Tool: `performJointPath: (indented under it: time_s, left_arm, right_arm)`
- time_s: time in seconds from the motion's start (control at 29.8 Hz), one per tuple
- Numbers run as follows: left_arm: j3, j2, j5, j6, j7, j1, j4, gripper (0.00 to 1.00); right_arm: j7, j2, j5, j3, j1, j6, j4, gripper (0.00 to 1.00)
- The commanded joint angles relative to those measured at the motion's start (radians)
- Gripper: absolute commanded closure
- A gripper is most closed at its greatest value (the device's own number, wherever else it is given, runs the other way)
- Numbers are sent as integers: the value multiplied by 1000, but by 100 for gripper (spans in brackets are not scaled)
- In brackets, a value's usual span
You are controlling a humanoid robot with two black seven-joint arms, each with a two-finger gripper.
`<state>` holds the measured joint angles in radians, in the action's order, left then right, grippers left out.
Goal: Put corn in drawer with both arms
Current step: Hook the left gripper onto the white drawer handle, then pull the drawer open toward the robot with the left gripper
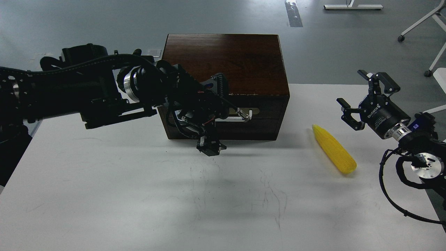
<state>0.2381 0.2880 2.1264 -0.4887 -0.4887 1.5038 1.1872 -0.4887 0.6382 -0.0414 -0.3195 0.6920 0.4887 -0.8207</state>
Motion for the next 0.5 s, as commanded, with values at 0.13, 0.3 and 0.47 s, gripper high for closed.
performJointPath:
  time_s: [0.13, 0.3, 0.47]
  left_arm:
    - [13, -18, 0, 0, 0, 1, -9, 2]
    - [21, -26, 0, 0, 0, 3, -15, 2]
    - [21, -30, 0, 0, 0, 4, -1, 2]
  right_arm:
    - [0, 0, 0, 0, -5, 0, 0, 0]
    - [0, 0, 0, 0, -6, 0, 0, 0]
    - [0, 0, 0, -1, -12, 0, 0, 0]
